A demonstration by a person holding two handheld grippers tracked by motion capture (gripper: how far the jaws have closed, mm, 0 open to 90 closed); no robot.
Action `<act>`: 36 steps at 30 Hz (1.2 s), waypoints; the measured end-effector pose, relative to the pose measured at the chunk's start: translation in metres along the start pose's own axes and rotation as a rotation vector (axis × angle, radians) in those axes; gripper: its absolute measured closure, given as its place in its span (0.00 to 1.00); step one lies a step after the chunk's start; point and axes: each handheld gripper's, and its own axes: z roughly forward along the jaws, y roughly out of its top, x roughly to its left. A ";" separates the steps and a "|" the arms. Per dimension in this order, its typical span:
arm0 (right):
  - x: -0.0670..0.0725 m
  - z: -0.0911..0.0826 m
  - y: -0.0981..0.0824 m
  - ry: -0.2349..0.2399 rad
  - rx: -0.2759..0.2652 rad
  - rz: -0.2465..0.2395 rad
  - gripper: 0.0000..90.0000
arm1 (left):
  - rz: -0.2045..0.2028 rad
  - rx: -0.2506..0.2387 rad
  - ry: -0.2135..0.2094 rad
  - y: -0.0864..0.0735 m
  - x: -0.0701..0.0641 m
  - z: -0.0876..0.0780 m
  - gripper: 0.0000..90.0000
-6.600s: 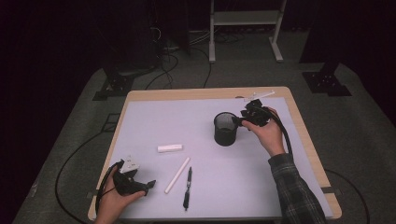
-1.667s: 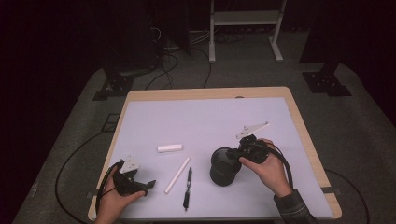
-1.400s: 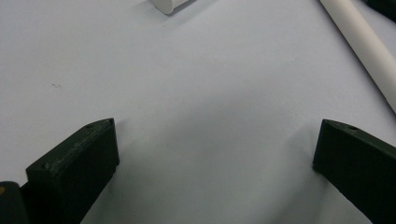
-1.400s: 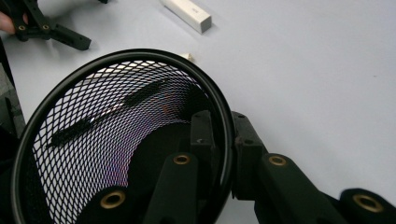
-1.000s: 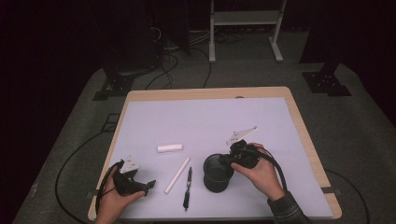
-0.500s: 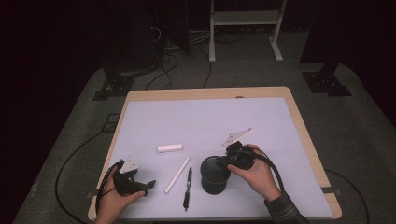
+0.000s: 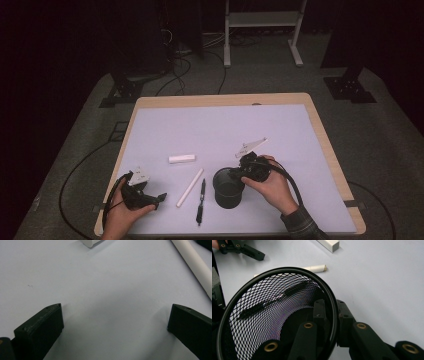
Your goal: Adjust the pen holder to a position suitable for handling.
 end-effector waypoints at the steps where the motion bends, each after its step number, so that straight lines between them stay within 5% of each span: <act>1: 0.000 0.000 0.000 0.000 0.000 -0.001 0.87 | 0.000 0.000 0.000 0.000 0.000 0.000 0.00; 16: 0.002 -0.022 0.001 -0.009 -0.081 -0.008 0.52 | -0.002 -0.001 -0.001 0.000 0.000 0.000 0.00; 36: -0.009 -0.068 -0.018 -0.103 -0.174 0.046 0.40 | 0.004 0.002 0.000 0.000 0.000 0.000 0.00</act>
